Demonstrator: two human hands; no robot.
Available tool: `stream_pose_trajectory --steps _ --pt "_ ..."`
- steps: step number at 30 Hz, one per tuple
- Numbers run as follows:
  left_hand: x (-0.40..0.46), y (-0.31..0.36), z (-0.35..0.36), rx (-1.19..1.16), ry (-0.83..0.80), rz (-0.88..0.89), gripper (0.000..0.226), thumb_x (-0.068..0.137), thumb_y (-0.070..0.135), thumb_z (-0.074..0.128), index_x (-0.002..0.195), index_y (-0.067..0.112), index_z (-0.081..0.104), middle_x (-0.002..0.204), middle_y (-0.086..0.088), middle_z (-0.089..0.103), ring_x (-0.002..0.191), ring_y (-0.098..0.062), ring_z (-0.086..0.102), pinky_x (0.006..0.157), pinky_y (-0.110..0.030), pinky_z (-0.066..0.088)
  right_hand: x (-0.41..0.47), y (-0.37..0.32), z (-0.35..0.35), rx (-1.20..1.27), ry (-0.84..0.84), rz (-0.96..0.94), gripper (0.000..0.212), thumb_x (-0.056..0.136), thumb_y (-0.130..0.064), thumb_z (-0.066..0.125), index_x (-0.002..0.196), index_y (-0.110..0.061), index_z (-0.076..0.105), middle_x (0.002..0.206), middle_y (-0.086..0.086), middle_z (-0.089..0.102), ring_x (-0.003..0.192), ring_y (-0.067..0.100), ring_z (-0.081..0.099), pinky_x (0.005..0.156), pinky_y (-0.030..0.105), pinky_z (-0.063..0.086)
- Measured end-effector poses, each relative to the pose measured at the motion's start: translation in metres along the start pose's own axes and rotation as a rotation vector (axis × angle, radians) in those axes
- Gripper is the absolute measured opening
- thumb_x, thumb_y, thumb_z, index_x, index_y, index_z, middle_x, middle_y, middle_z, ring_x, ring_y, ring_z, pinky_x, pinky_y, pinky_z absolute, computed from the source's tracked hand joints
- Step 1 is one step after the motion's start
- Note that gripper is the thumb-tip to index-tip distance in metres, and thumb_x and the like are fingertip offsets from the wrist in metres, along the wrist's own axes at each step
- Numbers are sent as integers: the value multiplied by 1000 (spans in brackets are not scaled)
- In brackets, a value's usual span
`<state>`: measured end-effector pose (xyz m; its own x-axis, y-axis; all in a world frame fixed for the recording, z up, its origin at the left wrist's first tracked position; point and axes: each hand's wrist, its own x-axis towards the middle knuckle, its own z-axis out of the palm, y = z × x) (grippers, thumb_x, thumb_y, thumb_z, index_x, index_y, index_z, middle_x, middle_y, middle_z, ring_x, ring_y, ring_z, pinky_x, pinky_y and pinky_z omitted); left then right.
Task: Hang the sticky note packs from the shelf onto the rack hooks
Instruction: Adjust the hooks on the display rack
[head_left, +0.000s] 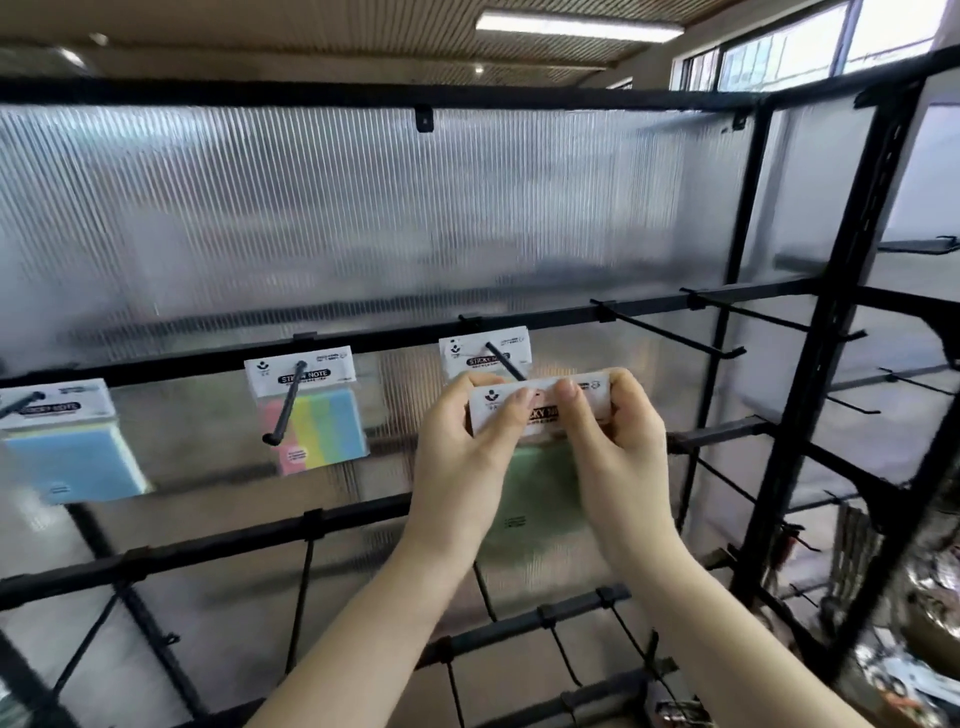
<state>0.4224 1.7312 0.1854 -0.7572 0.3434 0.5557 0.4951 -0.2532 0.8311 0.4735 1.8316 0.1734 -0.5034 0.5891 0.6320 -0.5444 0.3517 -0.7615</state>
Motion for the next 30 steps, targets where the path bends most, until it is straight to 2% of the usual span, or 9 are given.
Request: stream_pose_trajectory --steps 6,8,11,13,16,19,25,28,30 --pt "-1 -1 7 -38 51 -31 20 84 35 65 95 18 66 95 -3 72 93 -19 68 86 -38 53 10 8 -1 48 -73 25 37 94 -14 58 64 -20 36 55 -15 42 53 0 34 50 14 31" --pt "-2 0 9 -27 63 -17 17 84 34 64 93 21 67 94 -1 73 93 -18 68 84 -36 53 12 12 -3 65 -93 36 36 94 -15 58 65 -18 38 58 -12 43 56 2 37 52 18 32" --pt "-1 -1 12 40 119 33 6 83 32 65 84 26 64 81 12 71 79 -2 66 72 -15 48 14 15 -4 97 -124 59 33 94 -19 59 67 -16 41 63 -3 46 60 8 39 54 21 33" --pt "-1 0 16 74 167 60 5 81 33 65 81 28 63 76 14 69 72 2 62 66 -9 44 16 15 -5 115 -133 57 32 93 -23 59 66 -19 41 62 -6 45 59 6 38 53 19 33" --pt "-1 -1 19 83 219 75 6 81 34 65 81 28 63 76 10 68 72 -2 62 66 -13 46 20 15 -5 131 -158 35 29 91 -26 58 68 -17 42 61 -9 45 58 3 38 52 15 33" --pt "-1 -3 19 99 236 68 7 79 35 65 82 28 63 76 9 68 74 -6 62 69 -17 47 21 18 -6 159 -188 33 26 92 -20 57 70 -15 45 60 -14 47 56 -1 39 51 11 33" --pt "-3 -5 18 56 214 16 12 79 35 66 85 25 66 83 -1 71 80 -19 67 75 -37 51 21 22 -8 208 -238 36 17 89 -24 56 74 -18 53 63 -15 56 58 -3 47 55 8 37" --pt "0 -5 19 46 216 -15 9 77 36 66 83 29 67 82 0 72 79 -18 67 75 -37 51 24 24 -7 200 -244 40 18 89 -26 57 71 -25 54 63 -15 57 59 -3 48 55 9 38" --pt "3 -8 19 34 218 -49 6 76 37 66 81 33 66 81 2 72 77 -16 67 72 -34 52 27 28 -7 179 -248 45 18 90 -27 59 72 -24 55 65 -12 59 60 0 50 55 11 39"
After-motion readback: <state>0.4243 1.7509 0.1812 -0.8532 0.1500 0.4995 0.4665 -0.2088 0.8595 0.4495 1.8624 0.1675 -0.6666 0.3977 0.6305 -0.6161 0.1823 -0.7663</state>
